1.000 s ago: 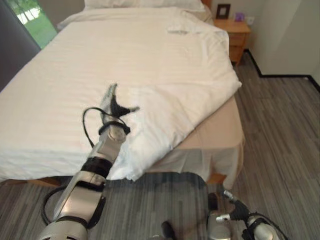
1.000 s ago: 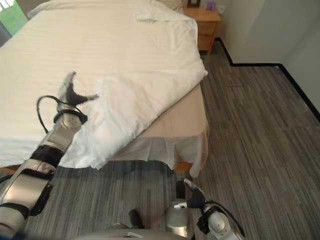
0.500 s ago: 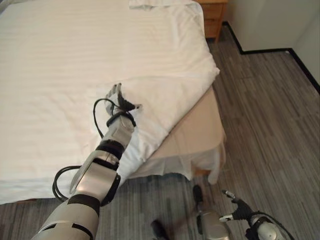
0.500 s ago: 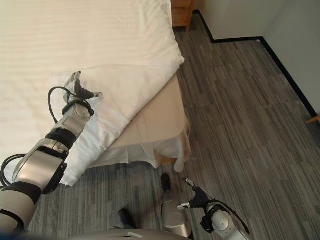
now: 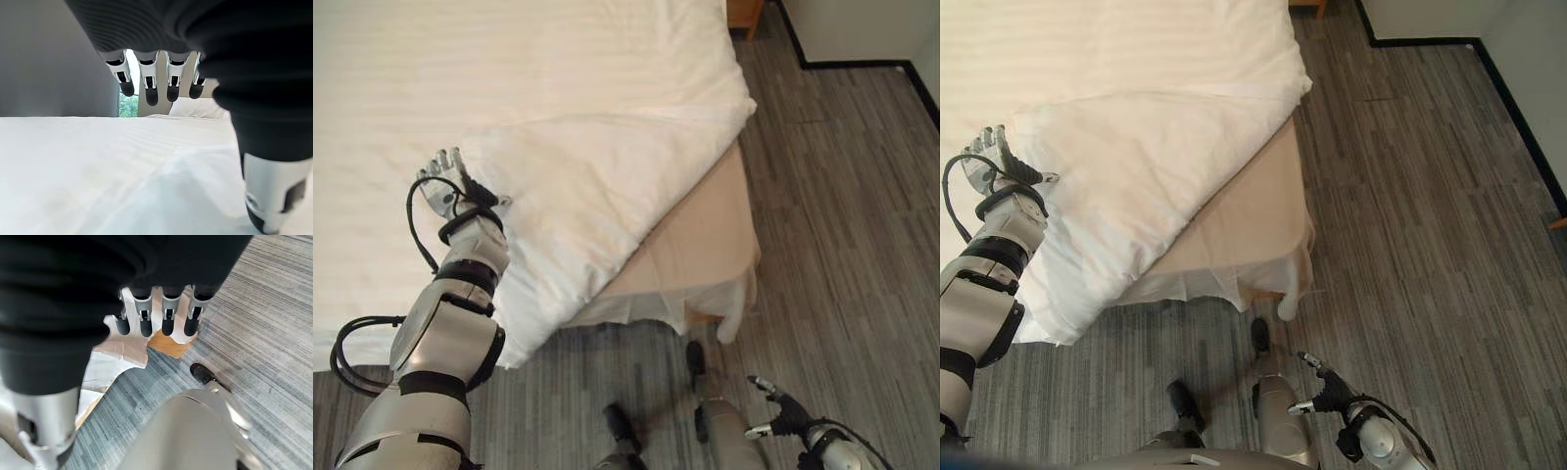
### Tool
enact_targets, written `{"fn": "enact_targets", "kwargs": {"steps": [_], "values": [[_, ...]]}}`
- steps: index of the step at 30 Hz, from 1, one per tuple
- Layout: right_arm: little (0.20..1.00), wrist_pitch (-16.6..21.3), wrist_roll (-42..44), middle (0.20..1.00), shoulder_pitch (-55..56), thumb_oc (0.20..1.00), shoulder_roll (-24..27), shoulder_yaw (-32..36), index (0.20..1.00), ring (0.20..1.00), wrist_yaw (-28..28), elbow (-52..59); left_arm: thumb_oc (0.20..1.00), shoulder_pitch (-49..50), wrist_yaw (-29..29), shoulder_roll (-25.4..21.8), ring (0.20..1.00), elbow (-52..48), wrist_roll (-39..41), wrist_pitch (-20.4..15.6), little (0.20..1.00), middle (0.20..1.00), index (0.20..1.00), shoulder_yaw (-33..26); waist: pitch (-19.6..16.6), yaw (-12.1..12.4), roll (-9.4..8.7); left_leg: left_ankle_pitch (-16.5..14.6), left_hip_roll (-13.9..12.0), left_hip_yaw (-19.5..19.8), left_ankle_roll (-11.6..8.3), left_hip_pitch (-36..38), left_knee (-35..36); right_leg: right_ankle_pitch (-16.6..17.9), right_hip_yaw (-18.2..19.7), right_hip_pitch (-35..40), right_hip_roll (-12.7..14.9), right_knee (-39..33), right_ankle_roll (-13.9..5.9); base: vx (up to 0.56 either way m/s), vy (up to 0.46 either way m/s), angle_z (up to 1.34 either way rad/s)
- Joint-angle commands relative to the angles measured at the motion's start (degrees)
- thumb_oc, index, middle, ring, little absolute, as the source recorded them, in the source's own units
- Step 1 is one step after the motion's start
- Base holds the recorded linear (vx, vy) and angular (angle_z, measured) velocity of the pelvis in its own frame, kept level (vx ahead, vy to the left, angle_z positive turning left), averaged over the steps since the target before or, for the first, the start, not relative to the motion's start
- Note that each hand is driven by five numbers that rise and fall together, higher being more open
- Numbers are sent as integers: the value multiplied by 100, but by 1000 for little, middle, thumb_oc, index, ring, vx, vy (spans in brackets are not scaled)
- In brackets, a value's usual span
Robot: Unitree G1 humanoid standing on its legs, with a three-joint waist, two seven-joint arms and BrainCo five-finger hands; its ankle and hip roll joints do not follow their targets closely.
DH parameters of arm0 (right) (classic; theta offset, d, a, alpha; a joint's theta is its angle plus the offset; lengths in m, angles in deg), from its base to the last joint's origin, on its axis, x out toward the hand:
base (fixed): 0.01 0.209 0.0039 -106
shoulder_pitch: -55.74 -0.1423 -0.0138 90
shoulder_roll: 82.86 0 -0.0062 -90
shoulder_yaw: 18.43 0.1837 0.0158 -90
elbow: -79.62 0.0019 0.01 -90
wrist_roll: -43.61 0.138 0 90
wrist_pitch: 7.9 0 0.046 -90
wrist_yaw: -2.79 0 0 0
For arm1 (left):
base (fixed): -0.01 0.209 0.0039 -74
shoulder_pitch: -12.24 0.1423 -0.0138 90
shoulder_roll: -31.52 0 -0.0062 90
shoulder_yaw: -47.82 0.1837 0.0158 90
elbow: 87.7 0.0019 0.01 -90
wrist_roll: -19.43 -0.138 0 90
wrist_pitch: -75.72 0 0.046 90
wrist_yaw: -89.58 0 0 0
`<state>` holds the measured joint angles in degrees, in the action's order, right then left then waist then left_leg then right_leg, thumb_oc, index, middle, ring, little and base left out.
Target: Making the bed.
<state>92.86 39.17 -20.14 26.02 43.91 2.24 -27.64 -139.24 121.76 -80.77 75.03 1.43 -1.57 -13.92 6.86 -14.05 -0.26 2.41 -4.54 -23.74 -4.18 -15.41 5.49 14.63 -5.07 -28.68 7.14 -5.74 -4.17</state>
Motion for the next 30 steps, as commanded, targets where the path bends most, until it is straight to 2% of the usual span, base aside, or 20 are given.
{"fn": "enact_targets", "kwargs": {"steps": [1,2,5,6,7,10,13,14,16,18,19,21,22,23,24,25,27,30], "values": [[1000,137,48,1000,-342,1000,64,-18,1000,1000,-17,47,200,-779,-30,-136,200,196,362,-329,200,200,200,-181,543,2,109,154,-296,319,-481,-34,-49,-447,-44,504,307,74,-769,-13,-32,0],[1000,103,-4,1000,-445,1000,-29,-146,1000,1000,-27,-1,200,-668,-28,282,200,-37,692,-557,200,200,200,-285,590,37,131,154,-294,345,-479,-35,-49,-472,-45,517,302,74,-748,-13,-33,1],[1000,100,-71,1000,-423,1000,-16,-245,1000,1000,-2,67,200,-399,-66,1152,200,-499,1130,-795,200,200,200,-497,623,30,151,126,-289,398,-481,63,-49,-533,-60,624,295,74,-700,-1,-7,8],[1000,99,-71,1000,-421,1000,-15,-244,1000,1000,-1,68,200,-398,-66,1153,200,-500,1129,-795,200,200,200,-498,624,30,153,126,-289,399,-481,64,-49,-534,-60,625,295,74,-700,-5,-6,13],[1000,95,-85,1000,-354,1000,-32,-266,1000,1000,2,43,200,-243,-115,1602,200,-757,1348,-922,200,200,200,-576,609,8,155,93,-277,409,-478,153,-49,-572,-70,716,294,74,-680,0,0,0],[1000,61,-175,1000,-227,1000,-111,-215,1000,1000,-66,-116,200,163,-81,2208,200,-1935,1627,-1216,200,200,200,-530,568,-8,197,14,-240,409,-458,415,-49,-627,-60,969,312,74,-665,14,7,2],[1000,17,-415,1000,-171,1000,-207,-248,1000,1000,-176,-506,200,648,-189,2819,200,-3204,1617,-1458,200,200,200,-230,502,-6,255,-74,-198,397,-412,785,-49,-702,-58,1312,331,74,-649,48,16,0],[1000,-60,-531,1000,-228,1000,-315,-270,1000,1000,-285,-894,200,829,-298,3176,200,-3693,1649,-1595,200,200,200,-15,469,-8,290,-98,-191,401,-393,927,-49,-734,-70,1453,346,74,-647,20,7,-6],[1000,-92,-545,1000,-266,1000,-394,-298,1000,1000,-316,-1102,200,957,-381,3329,200,-3765,1701,-1592,200,200,200,87,467,-1,288,-123,-180,405,-378,1036,-49,-752,-65,1562,347,74,-642,11,12,-4],[1000,-222,-503,1000,-390,1000,-639,-187,1000,1000,-488,-1755,200,1311,-785,3806,200,-4228,2078,-1767,200,200,200,496,435,-46,324,-161,-159,381,-341,1289,-49,-791,-39,1785,361,74,-647,-2,22,-6],[1000,-222,-502,1000,-394,1000,-640,-189,1000,1000,-488,-1755,200,1308,-785,3803,200,-4227,2078,-1767,200,200,200,495,424,-45,320,-142,-157,378,-339,1267,-49,-775,-33,1760,362,74,-641,-8,24,-12],[1000,-466,-253,1000,-774,1000,-1012,179,1000,1000,-734,-3008,200,1939,-1911,4367,200,-4149,2844,-1876,200,200,200,1396,398,-160,388,-255,-115,298,-270,1704,-49,-832,104,2118,355,74,-654,-9,53,-12],[1000,-464,-254,1000,-777,1000,-1018,178,1000,1000,-735,-3013,200,1937,-1911,4364,200,-4147,2845,-1878,200,200,200,1399,386,-148,383,-241,-114,287,-270,1685,-49,-818,117,2092,355,74,-649,-8,58,-34],[1000,-559,-146,1000,-895,1000,-1119,444,1000,1000,-797,-3720,313,2241,-2794,4536,313,-3949,3063,-1803,313,313,313,1960,353,-279,423,-327,-101,208,-244,1901,-49,-847,219,2253,350,74,-660,1,54,-47],[1000,-615,-37,1000,-952,1000,-1155,705,1000,1000,-795,-4162,818,2590,-3325,4553,818,-3856,3249,-1731,818,818,818,2365,353,-371,457,-412,-67,160,-198,2100,-49,-875,316,2380,341,74,-675,5,64,-43],[1000,-623,59,1000,-879,1000,-1199,909,1000,1000,-791,-4367,1000,2861,-3496,4547,1000,-3765,3469,-1683,1000,1000,1000,2446,340,-398,469,-420,-52,108,-185,2190,-49,-863,383,2431,338,74,-664,7,39,-33],[1000,-730,393,1000,-788,1000,-1316,1416,1000,1000,-901,-4922,1000,3430,-3564,4523,1000,-3322,3865,-1672,1000,1000,1000,2431,318,-434,479,-429,-50,70,-173,2301,-49,-876,427,2551,347,74,-622,-30,-21,-44],[1000,-825,600,1000,-705,1000,-1363,1735,1000,1000,-1001,-5418,1000,3781,-3616,4473,1000,-3119,4103,-1683,1000,1000,1000,2413,336,-405,493,-454,-47,126,-163,2381,-49,-910,384,2676,353,74,-609,-22,-25,-8]]}}
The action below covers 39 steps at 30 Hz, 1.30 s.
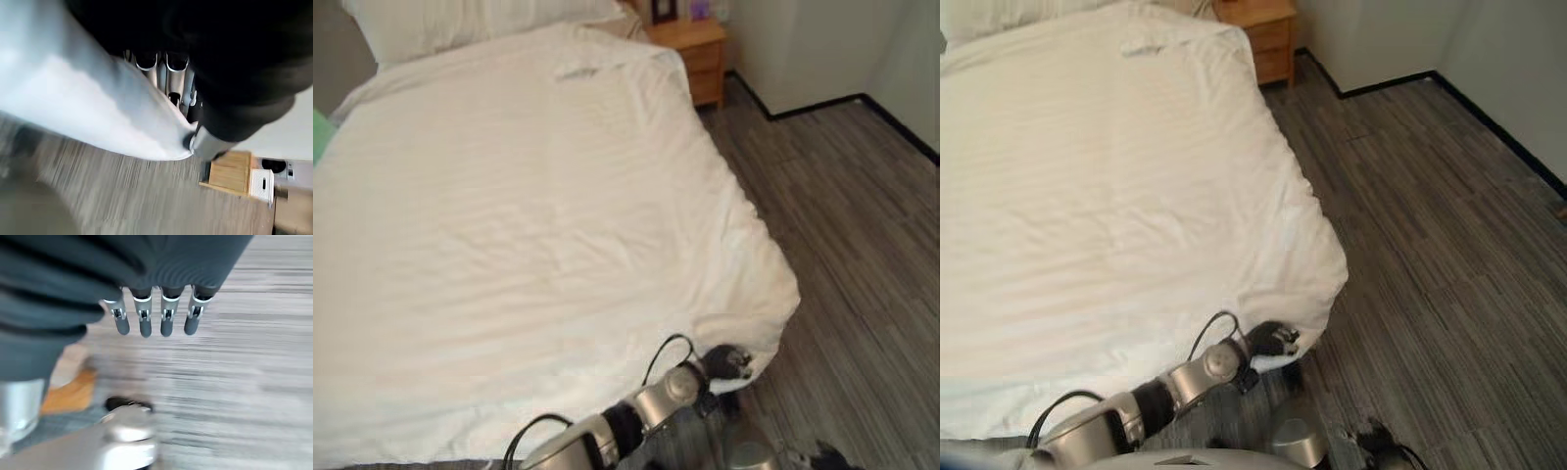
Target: Making the bed.
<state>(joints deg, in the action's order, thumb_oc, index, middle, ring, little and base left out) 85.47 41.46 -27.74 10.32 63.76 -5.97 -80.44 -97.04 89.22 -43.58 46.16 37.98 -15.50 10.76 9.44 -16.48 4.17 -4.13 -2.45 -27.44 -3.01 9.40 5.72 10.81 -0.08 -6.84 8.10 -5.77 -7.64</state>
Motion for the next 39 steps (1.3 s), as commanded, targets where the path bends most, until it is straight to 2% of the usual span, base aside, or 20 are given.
{"fn": "enact_targets", "kwargs": {"steps": [1,4,6,8,11,13,16,17,18,19,20,21,22,23,24,28,31,32,36,39], "values": [[1000,-83,372,1000,54,1000,203,-251,1000,1000,-179,-142,1000,-439,-362,749,1000,-232,449,-293,1000,1000,1000,-52,64,-153,47,217,-258,489,-283,-121,-72,-512,-107,467,254,77,-253,-45,-27,13],[1000,-383,341,1000,270,1000,357,153,1000,1000,-400,-1028,1000,187,-766,170,1000,-996,1310,-49,1000,1000,1000,-186,83,41,36,178,-249,575,-250,-9,-72,-582,-211,660,274,77,-240,-34,-15,5],[1000,-400,259,1000,311,1000,397,128,1000,1000,-264,-903,1000,457,-1194,-1,1000,-1309,1470,177,1000,1000,1000,-120,68,191,16,187,-257,663,-243,-21,-72,-633,-283,720,292,77,-240,-10,-26,14],[1000,-498,70,1000,180,1000,716,267,1000,1000,-319,-1154,1000,591,-1595,-290,1000,-1966,2292,423,1000,1000,1000,23,-8,404,-47,208,-249,768,-246,-15,-72,-664,-421,834,317,77,-219,7,-38,15],[1000,-550,-60,1000,36,1000,987,396,1000,1000,-280,-1153,1000,709,-1746,-611,1000,-2443,2778,535,1000,1000,1000,-63,-20,522,-101,206,-245,854,-238,-13,-72,-683,-510,917,331,77,-218,-8,-4,40],[1000,-490,-313,1000,-352,1000,1768,479,1000,1000,-301,-921,1000,1074,-1752,-1223,1000,-3209,3461,523,1000,1000,1000,-358,-20,743,-193,208,-247,966,-236,-5,-72,-716,-673,1050,344,77,-228,-28,-1,26],[1000,-293,-366,1000,-1093,1000,2761,438,1000,1000,-335,-323,1000,1361,-1534,-1714,1000,-3230,3482,212,1000,1000,1000,-965,-99,1018,-317,268,-254,1109,-254,-68,-72,-716,-852,1118,337,77,-207,1,-10,39],[347,-171,-329,347,-1645,347,3128,187,347,347,-417,252,1000,1369,-1183,-1956,1000,-3091,3026,-165,1000,1000,1000,-1464,-133,1207,-404,288,-253,1212,-269,-84,-72,-738,-957,1190,330,77,-202,34,-10,60],[200,25,-297,200,-1978,200,3016,-163,200,200,-597,1505,1000,1590,-590,-2159,1000,-2894,2111,-401,1000,1000,1000,-2168,-158,1417,-465,343,-262,1342,-282,-154,-72,-755,-1112,1247,324,77,-177,80,-54,43],[200,-131,512,200,-4671,200,4776,-541,200,200,-43,1010,1000,1409,-324,-2614,1000,-2139,926,-164,1000,1000,1000,-2536,-311,1855,-730,381,-257,1535,-331,-224,-72,-824,-1346,1366,325,77,-165,52,-40,81],[200,239,793,200,-1001,200,2246,626,200,200,-163,4543,1000,2292,404,-2153,1000,-2131,-757,-14,1000,1000,1000,-4089,-194,1635,-610,404,-250,1597,-273,-282,-72,-806,-1429,1356,312,77,-168,37,-35,111],[200,210,785,200,-936,200,2236,671,200,200,-157,4599,1000,2304,404,-2163,1000,-2146,-759,-6,1000,1000,1000,-4068,-223,1651,-617,420,-245,1602,-269,-309,-72,-794,-1433,1332,317,77,-166,-19,28,164],[200,946,2158,200,-1206,200,1290,222,200,200,696,4007,1000,2293,518,-1767,1000,-1709,-499,-153,1000,1000,1000,-3972,-202,1731,-573,431,-247,1635,-235,-340,-72,-807,-1466,1317,336,77,-165,7,20,145],[200,96,1278,200,-1396,200,1323,386,200,200,-28,4148,1000,2488,330,-1846,1000,-1847,-164,102,1000,1000,1000,-4364,-208,1792,-551,438,-255,1686,-264,-374,-72,-836,-1544,1327,334,77,-166,-6,26,126],[200,274,1813,200,-1463,200,902,176,200,200,153,4563,1000,2475,559,-1719,1000,-1594,-130,156,1000,1000,1000,-4454,-204,1828,-569,466,-235,1731,-251,-445,-72,-831,-1584,1305,354,77,-149,-2,3,70],[200,769,3900,200,-2805,200,-198,142,200,200,-166,3334,1000,2577,869,-1664,1000,-1786,2,-48,1000,1000,1000,-4364,-41,2360,-468,547,-215,1988,-369,-684,-72,-867,-1872,1300,408,77,-124,-44,-16,9],[200,792,4347,200,-3258,200,-235,350,200,200,-225,2923,1000,2567,902,-1668,1000,-1741,100,-56,1000,1000,1000,-4374,44,2505,-388,634,-204,2071,-410,-886,-72,-833,-1964,1193,424,77,-120,-89,12,14],[200,906,4912,200,-3541,200,-408,526,200,200,-287,2538,1000,2451,1017,-1663,1000,-1539,184,-127,1000,1000,1000,-4335,151,2619,-217,711,-196,2116,-472,-1037,-72,-803,-2025,1084,443,77,-121,-57,34,24],[200,964,5115,200,-3513,200,-478,683,200,200,-310,2335,1000,2418,1096,-1590,1000,-1422,243,-152,1000,1000,1000,-4334,186,2620,-111,731,-205,2093,-491,-1082,-72,-802,-2031,1038,451,77,-131,-28,33,13],[200,899,5203,200,-2950,200,-578,902,200,200,-279,1966,1000,2363,1156,-1435,1000,-1165,308,-110,1000,1000,1000,-4297,310,2440,8,701,-211,2020,-482,-1057,-72,-799,-1953,986,462,77,-137,-22,21,-8]]}}
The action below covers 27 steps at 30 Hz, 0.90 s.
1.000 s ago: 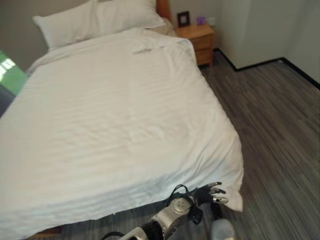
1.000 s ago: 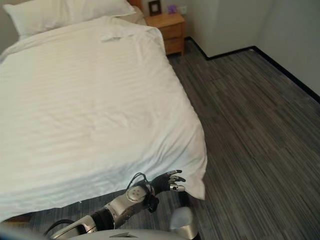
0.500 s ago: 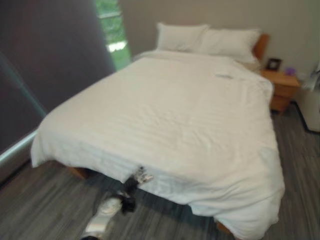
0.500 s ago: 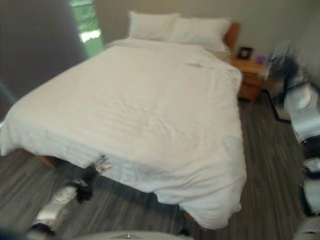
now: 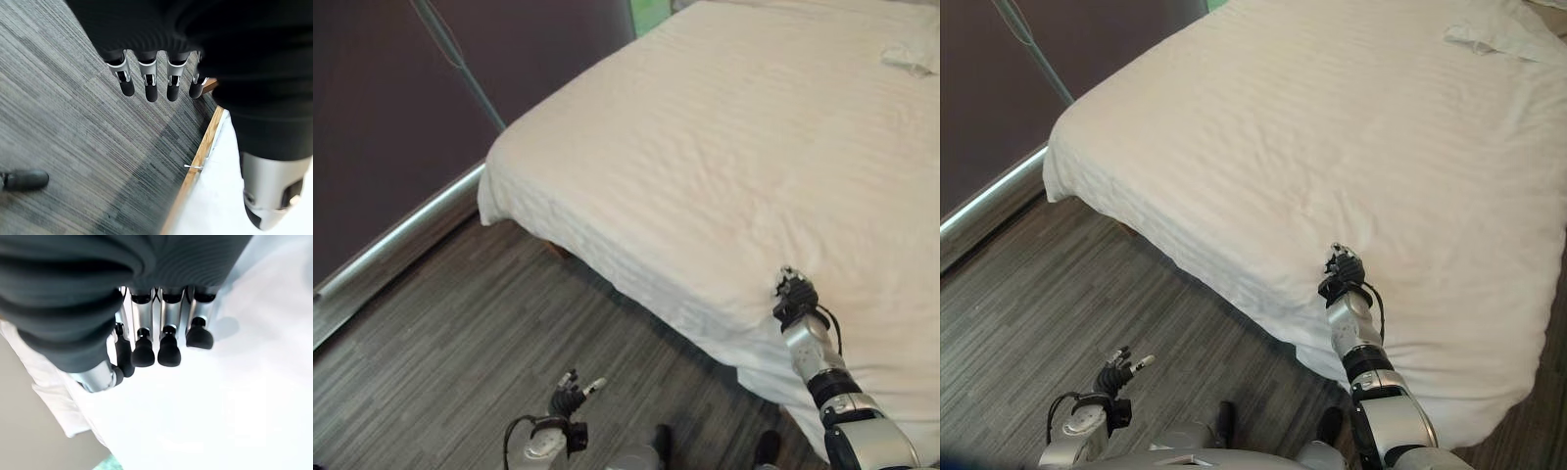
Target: Making the bed.
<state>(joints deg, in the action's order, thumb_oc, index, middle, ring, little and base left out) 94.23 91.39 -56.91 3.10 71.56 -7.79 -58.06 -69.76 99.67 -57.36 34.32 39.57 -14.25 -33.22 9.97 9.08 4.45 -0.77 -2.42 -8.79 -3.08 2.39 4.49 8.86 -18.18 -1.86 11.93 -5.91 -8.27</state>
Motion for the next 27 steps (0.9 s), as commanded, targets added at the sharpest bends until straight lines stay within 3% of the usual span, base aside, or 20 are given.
{"fn": "enact_targets", "kwargs": {"steps": [1,2,6,10,11,17,21,22,24,26,27], "values": [[200,1,246,200,141,200,177,208,200,200,-70,-273,1000,-389,117,-15,1000,81,147,-218,1000,1000,1000,120,277,-191,-6,377,-211,126,-460,-361,51,-580,-101,448,79,91,-76,-10,9,-5],[200,1,246,200,141,200,177,208,200,200,-70,-273,1000,-390,117,-14,1000,81,147,-219,1000,1000,1000,121,270,-191,-7,379,-211,126,-460,-369,51,-578,-101,440,80,91,-76,-31,17,-6],[200,-126,432,200,972,200,638,1076,200,200,13,-933,1000,-539,-12,67,1000,81,51,-150,1000,1000,1000,281,453,-660,60,300,-205,-69,-428,-319,51,-565,162,282,96,91,-107,-44,6,-21],[200,-243,459,200,1587,200,1445,1973,200,200,53,-1483,1000,-849,-87,195,1000,140,-131,-123,1000,1000,1000,517,627,-1133,213,248,-185,-402,-347,-351,51,-424,617,-108,111,91,-148,-93,18,-31],[200,-244,459,200,1584,200,1455,1979,200,200,58,-1488,1000,-855,-86,202,1000,142,-132,-125,1000,1000,1000,521,623,-1120,218,273,-186,-412,-342,-372,51,-396,631,-136,111,91,-141,-46,25,-49],[200,-356,2,200,2043,200,2492,2763,200,200,131,-1896,1000,-1054,-201,522,1000,312,-192,-171,1000,1000,1000,755,611,-1570,451,207,-212,-844,-351,-219,51,-368,1086,-348,63,91,-188,3,-2,-39],[200,-416,-517,200,2283,200,2967,2924,200,200,135,-2018,1000,-1106,-279,601,1000,303,-208,-193,1000,1000,1000,880,537,-1712,485,226,-263,-913,-372,-155,51,-393,1150,-329,5,91,-153,-5,-78,-58],[1000,-416,-696,1000,2310,1000,3133,2808,1000,1000,232,-1891,1000,-1094,-332,616,1000,248,-148,-217,1000,1000,1000,927,491,-1798,476,225,-319,-950,-382,-78,51,-417,1192,-296,-62,91,-132,0,-101,-41],[1000,-385,-750,1000,2362,1000,3067,2670,1000,1000,304,-1652,1000,-1062,-337,613,1000,173,-118,-226,1000,1000,1000,937,481,-1823,456,225,-360,-995,-387,-18,51,-423,1258,-279,-120,91,-118,-8,-103,-41],[1000,-192,-1038,1000,2371,1000,2730,1936,1000,1000,327,-265,1000,-1030,-304,622,1000,-73,23,-255,1000,1000,1000,859,525,-1848,326,374,-439,-1049,-370,263,51,-501,1514,-218,-392,91,-77,-87,-185,-62],[1000,-46,-1249,1000,2462,1000,2349,1379,1000,1000,334,1022,1000,-1208,-218,639,1000,-148,90,-309,1000,1000,1000,814,666,-1724,-19,131,-372,-493,-441,-74,-963,-425,1708,-223,-405,91,-9,-145,-188,-71]]}}
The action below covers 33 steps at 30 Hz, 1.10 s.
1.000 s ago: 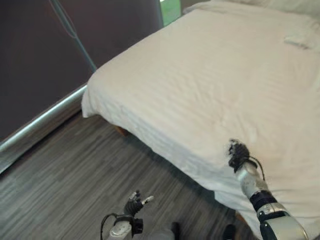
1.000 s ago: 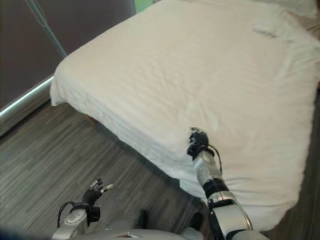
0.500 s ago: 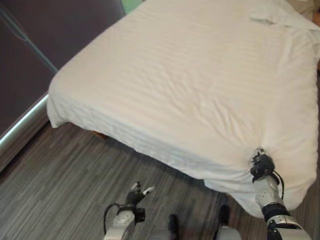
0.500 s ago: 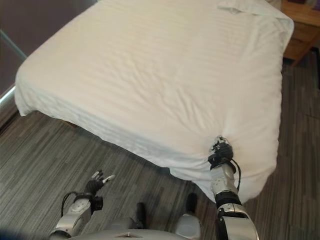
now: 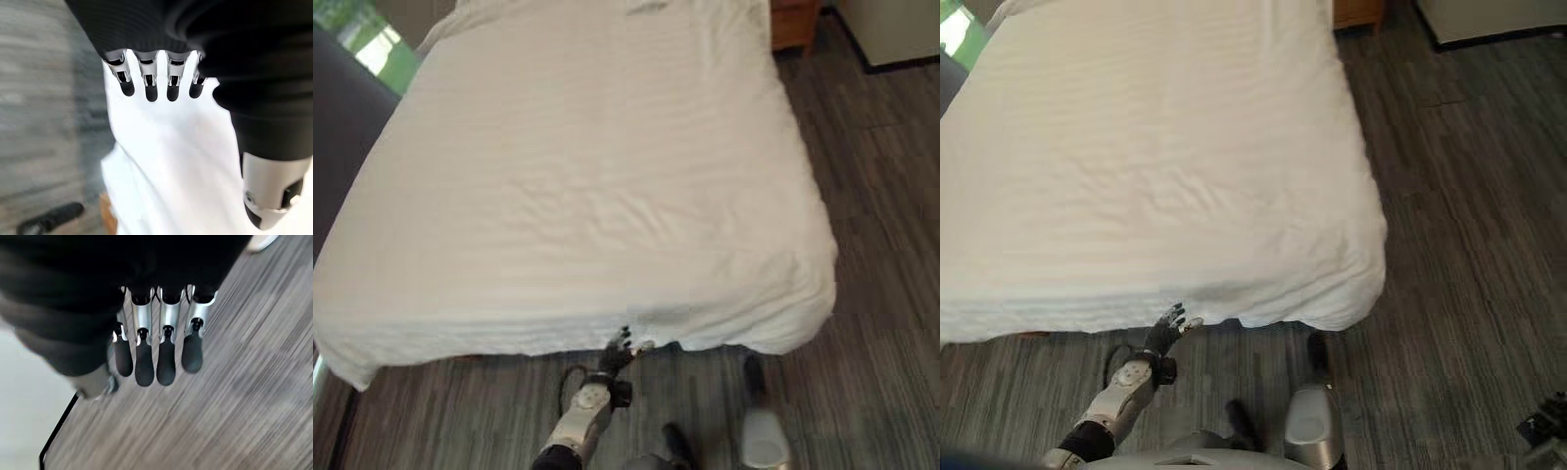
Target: Making the bed.
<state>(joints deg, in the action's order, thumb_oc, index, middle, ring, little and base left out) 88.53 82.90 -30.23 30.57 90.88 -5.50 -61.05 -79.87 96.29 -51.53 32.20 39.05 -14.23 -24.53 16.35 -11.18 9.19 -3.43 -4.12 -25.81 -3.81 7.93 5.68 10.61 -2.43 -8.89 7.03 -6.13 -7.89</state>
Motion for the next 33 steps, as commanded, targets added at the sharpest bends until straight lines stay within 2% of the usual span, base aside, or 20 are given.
{"fn": "enact_targets", "kwargs": {"steps": [1,4,6,8,9,10,12,13,17,19,20,23,24,25,26,27,29,30,31,33], "values": [[1000,518,-406,1000,-204,1000,-411,-554,1000,1000,96,1336,1000,-200,119,48,1000,65,143,-311,1000,1000,1000,-58,13,300,-504,401,-199,1214,-366,-668,-1107,-586,133,454,92,113,-44,-213,-184,-82],[1000,525,-745,1000,175,1000,-1294,-1157,1000,1000,81,2874,1000,-299,239,90,1000,-200,347,-353,1000,1000,1000,-29,-33,397,-809,122,-33,2207,-429,-614,-2121,-317,275,327,124,113,-67,-173,-62,-92],[1000,409,-792,1000,368,1000,-1661,-1499,1000,1000,235,3077,1000,-254,244,44,1000,-411,378,-308,1000,1000,1000,115,-157,375,-821,-15,55,2465,-347,-279,-1876,-215,442,272,0,113,-139,-139,91,-63],[1000,186,-1567,1000,690,1000,-1664,-2073,1000,1000,424,3378,1000,-270,142,6,1000,-516,287,-274,1000,1000,1000,424,-257,310,-791,-308,-35,2372,-139,236,-850,-111,534,100,-64,113,-242,-198,145,-77],[1000,186,-1567,1000,690,1000,-1664,-2073,1000,1000,424,3378,1000,-270,142,5,1000,-516,287,-274,1000,1000,1000,424,-259,311,-792,-306,-33,2371,-139,235,-847,-111,536,97,-63,113,-243,-377,178,-43],[1000,74,-2121,1000,1087,1000,-1766,-2221,1000,1000,507,3753,1000,-490,67,42,1000,-385,130,-221,1000,1000,1000,701,-231,171,-871,-274,70,2119,-67,425,-68,202,453,-223,-13,113,-414,-476,195,-43],[1000,52,-2557,1000,1182,1000,-1796,-2356,1000,1000,456,3790,1000,-629,137,82,1000,-218,25,-262,1000,1000,1000,723,-234,134,-976,-359,224,2246,10,351,-68,321,354,-432,48,113,-543,-432,147,-16],[1000,-27,-2725,1000,1031,1000,-1937,-2508,1000,1000,389,3688,1000,-743,273,86,1000,-208,33,-249,1000,1000,1000,695,-153,180,-1066,-333,291,2008,33,355,-68,393,300,-434,-16,113,-619,-313,23,-33],[1000,-17,-3214,1000,861,1000,-1832,-2812,1000,1000,328,3993,1000,-589,298,-167,1000,-489,190,-292,1000,1000,1000,511,35,671,-926,-44,107,1538,188,332,-68,-464,-1100,-24,224,1385,-187,-401,34,-116],[1000,-17,-3364,1000,799,1000,-1717,-2822,1000,1000,364,4112,1000,-468,288,-222,1000,-624,256,-272,1000,1000,1000,462,-32,800,-848,74,6,1237,235,228,-68,-839,-1233,226,454,2021,-133,-323,-8,-88],[1000,-17,-3365,1000,798,1000,-1719,-2822,1000,1000,364,4113,1000,-469,288,-223,1000,-624,256,-271,1000,1000,1000,461,-44,803,-850,83,8,1233,236,211,-68,-825,-1230,212,453,2010,-130,-217,-75,-72],[1000,-44,-3426,1000,635,1000,-1664,-2944,1000,1000,356,4112,1000,-360,317,-280,1000,-716,260,-240,1000,1000,1000,381,-168,1126,-896,174,-181,743,139,138,-68,-909,-2094,723,890,1994,-161,-90,-142,-85],[1000,-45,-3426,1000,641,1000,-1665,-2947,1000,1000,357,4109,1000,-354,316,-280,1000,-713,260,-239,1000,1000,1000,383,-175,1125,-889,70,-179,801,111,200,-68,-1006,-2029,758,890,2042,-239,47,-384,-77],[1000,-37,-3594,1000,509,1000,-1575,-3072,1000,1000,322,4056,1000,-240,289,-427,1000,-1005,210,-231,1000,1000,1000,368,-306,1296,-1035,217,-326,625,0,166,-68,-1169,-2094,1089,543,1381,-229,77,-311,-72],[1000,-36,-3594,1000,509,1000,-1581,-3078,1000,1000,319,4053,1000,-231,290,-436,1000,-1016,211,-225,1000,1000,1000,365,-304,1306,-1032,220,-345,613,-14,177,-68,-1155,-2090,1110,514,1341,-214,137,-592,-88],[1000,-13,-3830,1000,403,1000,-1424,-3128,1000,1000,284,4120,1000,-231,299,-490,1000,-1021,277,-306,1000,1000,1000,218,-348,1316,-1093,303,-580,576,-140,225,-418,-1261,-1857,1183,237,976,-54,156,-351,-87],[1000,-74,-3906,1000,281,1000,-1271,-3097,1000,1000,311,4365,1000,-252,311,-521,1000,-1251,396,-347,1000,1000,1000,164,-250,1319,-1067,582,-875,588,-218,-43,-1481,-1306,-1664,1400,16,672,145,122,-462,-144],[1000,4,-3809,1000,306,1000,-1215,-3082,1000,1000,315,4493,1000,-269,339,-567,1000,-1398,416,-380,1000,1000,1000,151,-169,1351,-1109,1248,-1106,756,-233,-344,-2347,-1205,-1525,1511,-172,436,353,70,-534,-179],[1000,-35,-3870,1000,258,1000,-1019,-3049,1000,1000,291,4599,1000,-378,303,-535,1000,-1427,401,-362,1000,1000,1000,223,52,1466,-1129,1502,-1149,1204,-248,-935,-3230,-1196,-1393,1765,-223,192,493,40,-414,-125],[1000,-24,-3849,1000,267,1000,-985,-3045,1000,1000,307,4622,1000,-421,333,-500,1000,-1410,384,-379,1000,1000,1000,204,105,1447,-1161,1460,-1111,1326,-258,-1161,-3572,-1221,-1323,1820,-203,116,524,55,-164,-97]]}}
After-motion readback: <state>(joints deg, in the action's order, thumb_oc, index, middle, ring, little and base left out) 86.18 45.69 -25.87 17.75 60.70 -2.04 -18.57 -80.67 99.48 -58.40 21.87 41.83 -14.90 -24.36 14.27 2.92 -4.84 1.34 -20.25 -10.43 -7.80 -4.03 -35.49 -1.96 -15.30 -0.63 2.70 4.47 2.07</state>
